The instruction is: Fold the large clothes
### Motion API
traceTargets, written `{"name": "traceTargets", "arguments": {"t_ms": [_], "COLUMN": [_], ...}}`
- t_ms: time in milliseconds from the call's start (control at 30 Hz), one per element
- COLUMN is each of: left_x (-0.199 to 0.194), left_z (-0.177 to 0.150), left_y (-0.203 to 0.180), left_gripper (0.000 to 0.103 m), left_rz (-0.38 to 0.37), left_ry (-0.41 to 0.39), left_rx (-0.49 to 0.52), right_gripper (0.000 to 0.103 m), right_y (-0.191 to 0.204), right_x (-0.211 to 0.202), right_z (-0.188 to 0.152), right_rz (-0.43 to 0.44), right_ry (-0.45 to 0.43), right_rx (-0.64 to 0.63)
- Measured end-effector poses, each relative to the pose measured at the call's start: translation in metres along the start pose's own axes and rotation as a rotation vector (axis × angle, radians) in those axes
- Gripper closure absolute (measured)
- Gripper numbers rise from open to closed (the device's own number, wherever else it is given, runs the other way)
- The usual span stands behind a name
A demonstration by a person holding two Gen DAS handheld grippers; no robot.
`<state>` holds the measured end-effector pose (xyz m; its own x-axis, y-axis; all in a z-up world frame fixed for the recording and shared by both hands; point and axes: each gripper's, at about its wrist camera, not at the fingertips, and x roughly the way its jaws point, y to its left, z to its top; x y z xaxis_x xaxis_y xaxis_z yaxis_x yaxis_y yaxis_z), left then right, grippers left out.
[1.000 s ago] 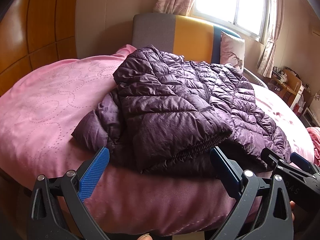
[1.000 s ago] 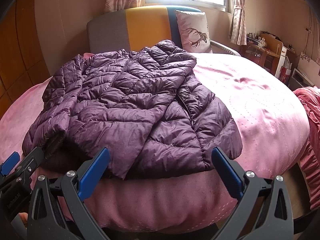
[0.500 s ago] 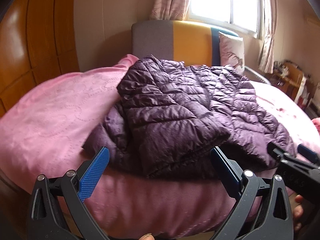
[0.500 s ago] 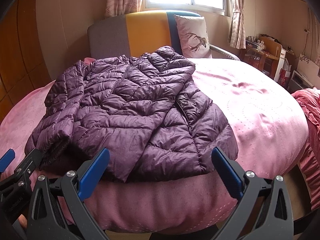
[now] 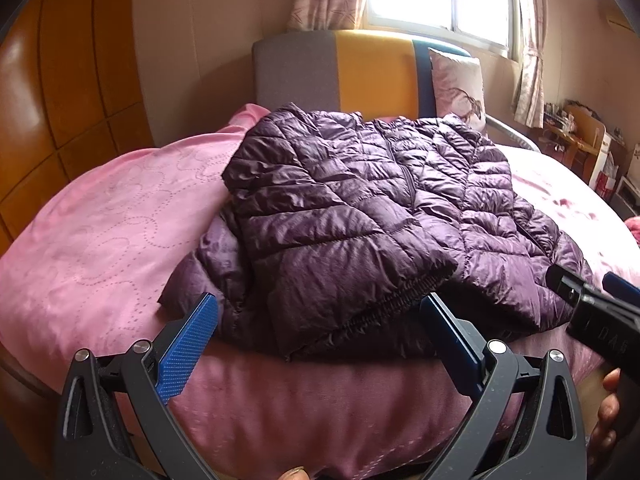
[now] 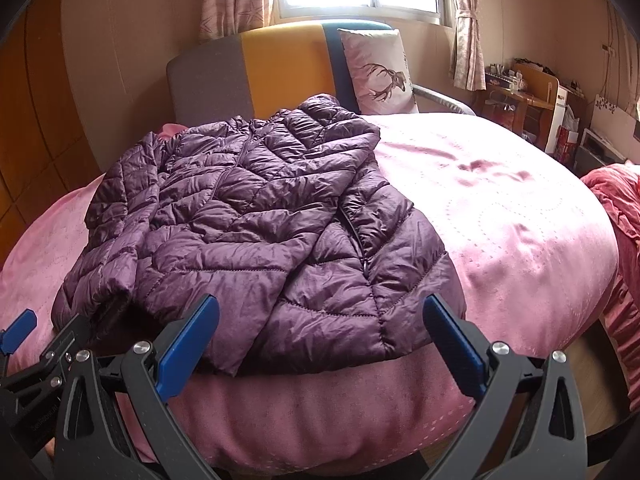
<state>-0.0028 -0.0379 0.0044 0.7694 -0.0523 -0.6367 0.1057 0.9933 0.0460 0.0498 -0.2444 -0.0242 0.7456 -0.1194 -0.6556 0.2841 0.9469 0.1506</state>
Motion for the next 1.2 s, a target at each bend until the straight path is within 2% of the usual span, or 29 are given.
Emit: {"name": "traceTargets", "arguments": {"t_ms": [200, 433, 633, 700, 733, 767, 800, 833, 900, 933, 1000, 1067, 1200], "left_x": [0.006, 0.019, 0.038, 0.045, 0.052, 0.059, 0.064, 0.069, 0.069, 0.066, 0.060, 0.051, 0.039], "left_z": [0.010, 0.030, 0.045, 0.044, 0.041, 0.039, 0.036, 0.034, 0.033, 0.036, 0.041, 0.051, 0.084], "left_y": [-0.005, -0.014, -0.030, -0.038, -0.041, -0.041, -0.040, -0.036, -0.027, -0.019, -0.004, 0.018, 0.078], "left_gripper": [0.003, 0.003, 0.003, 0.006, 0.012, 0.023, 0.032, 0.040, 0.069, 0.074, 0.087, 0.089, 0.089], "left_rz": [-0.023, -0.104, -0.231, -0.226, -0.216, -0.220, -0.228, -0.242, -0.291, -0.317, -0.349, -0.372, -0.310], "left_ry": [0.011, 0.032, 0.068, 0.068, 0.082, 0.106, 0.130, 0.145, 0.148, 0.142, 0.137, 0.108, 0.021], "left_rx": [0.004, 0.021, 0.078, 0.127, 0.149, 0.154, 0.147, 0.128, 0.104, 0.077, 0.037, -0.015, -0.129], "right_gripper": [0.002, 0.002, 0.002, 0.005, 0.007, 0.018, 0.030, 0.035, 0.075, 0.081, 0.088, 0.089, 0.089], "right_y": [-0.007, -0.008, 0.010, 0.021, 0.026, 0.031, 0.038, 0.043, 0.049, 0.049, 0.043, 0.030, -0.019], "right_x": [0.000, 0.017, 0.066, 0.091, 0.102, 0.112, 0.119, 0.117, 0.109, 0.103, 0.092, 0.080, 0.063], "right_z": [0.014, 0.047, 0.065, 0.061, 0.058, 0.052, 0.046, 0.043, 0.042, 0.045, 0.053, 0.067, 0.110], "right_rz": [0.024, 0.088, 0.173, 0.205, 0.215, 0.232, 0.245, 0.240, 0.250, 0.264, 0.257, 0.216, 0.052], "right_ry": [-0.015, -0.024, 0.092, 0.183, 0.226, 0.267, 0.284, 0.260, 0.229, 0.217, 0.183, 0.127, -0.006], "right_rx": [0.017, 0.029, -0.011, -0.048, -0.065, -0.089, -0.132, -0.177, -0.244, -0.260, -0.273, -0.288, -0.262]}}
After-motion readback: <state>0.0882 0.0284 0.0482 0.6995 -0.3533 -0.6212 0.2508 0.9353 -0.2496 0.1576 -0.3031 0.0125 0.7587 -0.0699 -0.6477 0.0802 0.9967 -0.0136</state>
